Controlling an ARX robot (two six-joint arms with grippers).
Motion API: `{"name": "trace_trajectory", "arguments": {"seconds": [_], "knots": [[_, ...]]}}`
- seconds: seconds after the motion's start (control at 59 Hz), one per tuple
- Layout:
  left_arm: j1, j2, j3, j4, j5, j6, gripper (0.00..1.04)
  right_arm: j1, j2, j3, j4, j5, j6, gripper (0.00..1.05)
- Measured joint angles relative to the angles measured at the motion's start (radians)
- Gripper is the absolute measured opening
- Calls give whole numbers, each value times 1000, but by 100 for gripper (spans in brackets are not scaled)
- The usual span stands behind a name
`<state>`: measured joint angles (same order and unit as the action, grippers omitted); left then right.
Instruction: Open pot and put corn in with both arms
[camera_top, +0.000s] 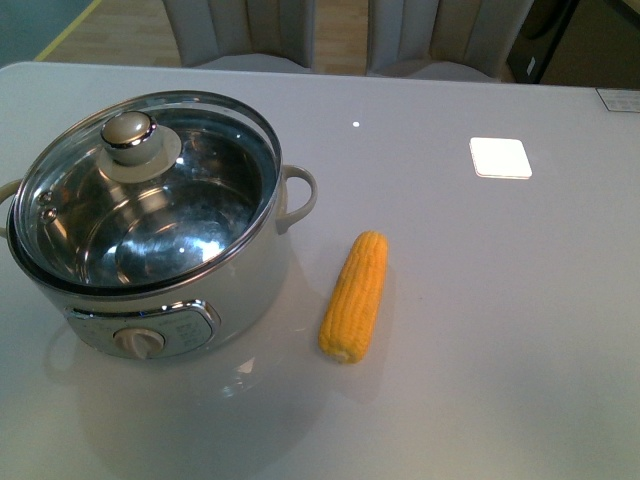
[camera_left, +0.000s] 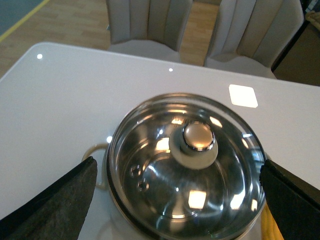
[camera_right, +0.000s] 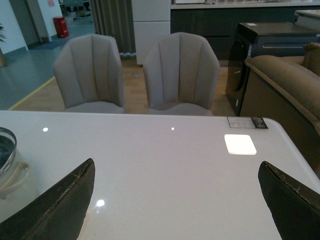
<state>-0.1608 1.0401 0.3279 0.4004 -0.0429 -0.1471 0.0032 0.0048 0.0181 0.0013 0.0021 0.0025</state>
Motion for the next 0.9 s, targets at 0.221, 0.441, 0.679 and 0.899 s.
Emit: {"name": "trace_trajectory", "arguments": {"seconds": [0.221,0.441,0.679,0.899], "knots": [[-20,398,142,244,45,62,98,0,0,0,0,0,0,96],[-48,638,238,369,43,77,98,0,0,0,0,0,0,96],[-82,815,301,475,5,95,98,0,0,0,0,0,0,96],[-87,919,332,517,-24,95,98,0,0,0,0,0,0,96]]}}
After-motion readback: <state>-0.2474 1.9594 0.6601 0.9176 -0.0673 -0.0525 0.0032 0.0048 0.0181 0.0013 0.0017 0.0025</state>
